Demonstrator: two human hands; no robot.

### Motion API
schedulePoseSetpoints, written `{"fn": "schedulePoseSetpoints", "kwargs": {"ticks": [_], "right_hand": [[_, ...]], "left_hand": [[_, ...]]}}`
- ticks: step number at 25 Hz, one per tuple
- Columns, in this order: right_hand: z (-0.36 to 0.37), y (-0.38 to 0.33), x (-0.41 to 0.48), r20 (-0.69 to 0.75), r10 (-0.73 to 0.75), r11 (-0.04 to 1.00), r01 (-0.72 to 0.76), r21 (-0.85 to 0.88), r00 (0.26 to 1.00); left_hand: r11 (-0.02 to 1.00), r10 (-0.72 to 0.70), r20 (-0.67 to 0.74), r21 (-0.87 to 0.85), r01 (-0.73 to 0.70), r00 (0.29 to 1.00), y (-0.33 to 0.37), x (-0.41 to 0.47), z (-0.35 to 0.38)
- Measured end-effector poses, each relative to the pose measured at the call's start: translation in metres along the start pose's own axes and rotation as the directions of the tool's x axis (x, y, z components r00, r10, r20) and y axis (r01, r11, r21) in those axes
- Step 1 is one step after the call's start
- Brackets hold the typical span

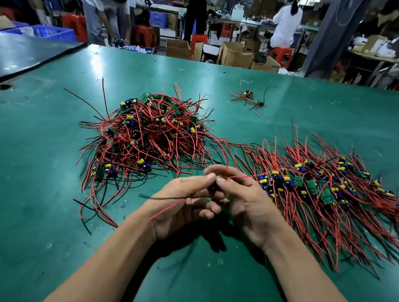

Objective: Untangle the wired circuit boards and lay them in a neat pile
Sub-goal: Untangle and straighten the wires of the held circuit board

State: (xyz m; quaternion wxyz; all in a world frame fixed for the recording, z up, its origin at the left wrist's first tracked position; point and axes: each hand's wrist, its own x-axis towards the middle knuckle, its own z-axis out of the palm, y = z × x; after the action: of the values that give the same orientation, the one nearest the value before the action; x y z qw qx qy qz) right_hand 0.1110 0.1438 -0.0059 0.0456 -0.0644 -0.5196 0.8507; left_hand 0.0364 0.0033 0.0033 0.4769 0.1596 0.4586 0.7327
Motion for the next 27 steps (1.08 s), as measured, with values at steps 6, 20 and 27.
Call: {"fn": "schedulePoseSetpoints", "kwargs": {"ticks": [6,20,27], "right_hand": [[-0.002,-0.005,0.001,-0.173,0.003,0.994,0.015,0.105,0.985],[-0.002,-0.005,0.000,-0.289,-0.026,0.984,-0.027,-0.177,0.957],[0.003,-0.004,-0.002,-0.261,-0.018,0.992,-0.015,-0.124,0.965]], "left_hand": [[1.000,0.015,-0.042,-0.005,-0.015,0.999,-0.005,0.003,-0.003],[0.941,0.093,-0.011,0.329,-0.084,0.996,-0.015,0.004,0.005],[0.958,0.167,-0.118,0.255,-0.133,0.979,-0.016,0.005,0.009]]}}
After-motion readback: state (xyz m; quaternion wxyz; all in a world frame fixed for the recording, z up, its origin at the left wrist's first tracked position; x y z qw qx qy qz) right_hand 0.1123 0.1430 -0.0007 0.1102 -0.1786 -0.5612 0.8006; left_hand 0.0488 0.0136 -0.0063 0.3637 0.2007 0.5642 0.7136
